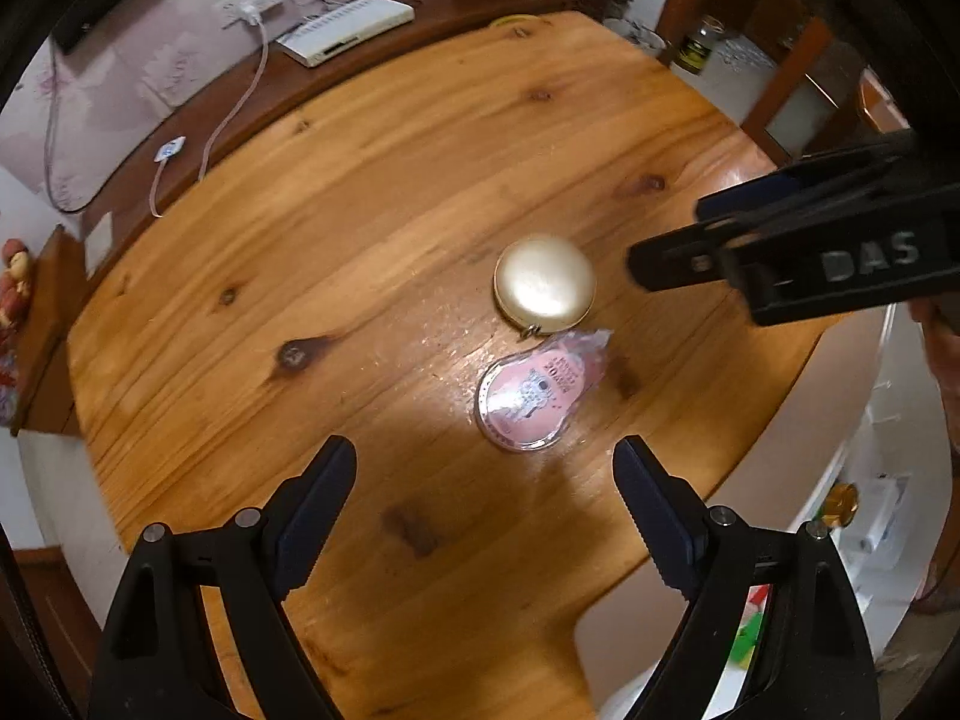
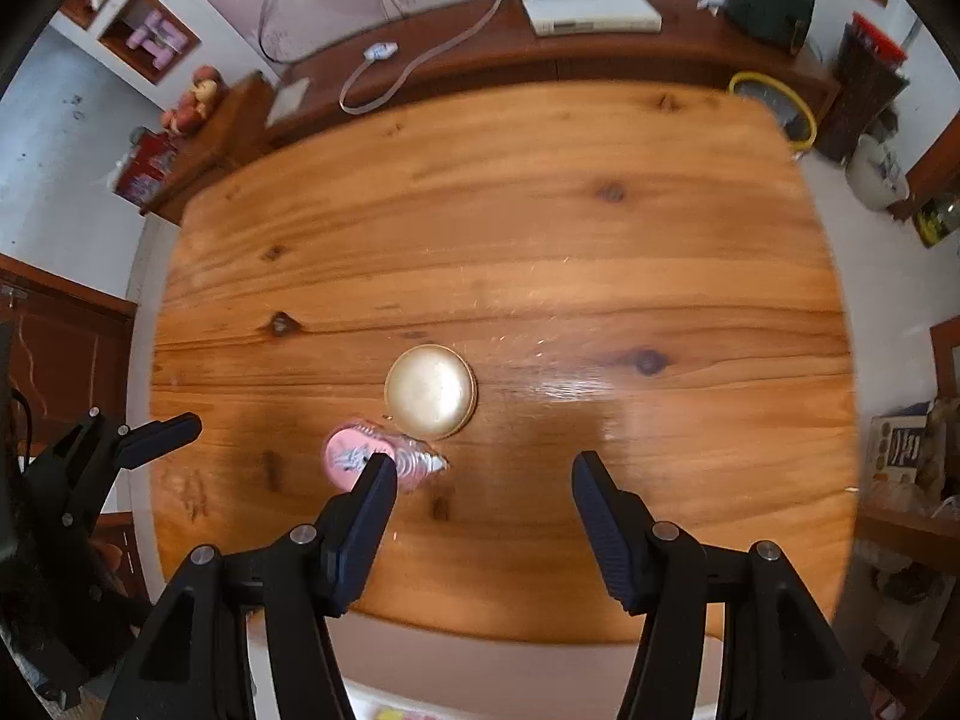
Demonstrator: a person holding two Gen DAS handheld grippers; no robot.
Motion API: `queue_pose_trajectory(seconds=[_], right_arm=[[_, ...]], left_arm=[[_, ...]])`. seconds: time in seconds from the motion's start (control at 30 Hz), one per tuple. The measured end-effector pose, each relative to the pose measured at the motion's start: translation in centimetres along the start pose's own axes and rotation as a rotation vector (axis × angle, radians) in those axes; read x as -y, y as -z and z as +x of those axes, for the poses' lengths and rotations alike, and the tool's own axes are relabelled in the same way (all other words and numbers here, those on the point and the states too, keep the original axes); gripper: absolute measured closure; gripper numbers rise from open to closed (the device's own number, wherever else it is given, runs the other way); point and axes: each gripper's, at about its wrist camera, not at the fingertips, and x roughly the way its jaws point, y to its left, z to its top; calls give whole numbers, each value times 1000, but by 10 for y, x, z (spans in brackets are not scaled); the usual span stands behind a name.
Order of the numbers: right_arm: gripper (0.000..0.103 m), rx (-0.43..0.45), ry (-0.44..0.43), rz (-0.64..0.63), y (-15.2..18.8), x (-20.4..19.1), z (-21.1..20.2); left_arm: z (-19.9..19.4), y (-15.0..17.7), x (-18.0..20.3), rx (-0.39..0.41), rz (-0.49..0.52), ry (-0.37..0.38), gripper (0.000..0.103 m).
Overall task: Organize rigid objects
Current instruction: 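Grasp the gold round compact with the right tool while the left tool approaches the pink tape dispenser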
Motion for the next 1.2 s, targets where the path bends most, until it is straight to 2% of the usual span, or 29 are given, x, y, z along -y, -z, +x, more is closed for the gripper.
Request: queue_pose_trajectory(seconds=[0.13,0.3,0.47,0.53,0.63,0.7,0.83,1.07,1.2], right_arm=[[41,-53,-15,18,-7,-5,37],[41,-72,-27,22,-15,-16,58],[40,-88,18,3,-21,-25,75],[40,-68,26,-11,-20,-27,75],[47,-55,58,-47,-16,-30,75],[49,-44,80,-67,-13,-30,75],[49,-30,100,-30,-12,-14,71],[49,-35,81,98,-7,39,61],[49,-35,85,115,0,53,57]], left_arm=[[9,5,-2,-6,37,32,14],[17,8,-3,-13,40,56,14],[20,6,-3,-9,35,74,14],[22,4,-4,-7,42,79,14],[25,1,-1,-9,59,81,14],[26,-2,4,-8,83,65,14],[34,-8,9,-19,124,44,14],[55,-18,16,-71,196,-1,15],[63,-19,18,-87,204,-5,21]])
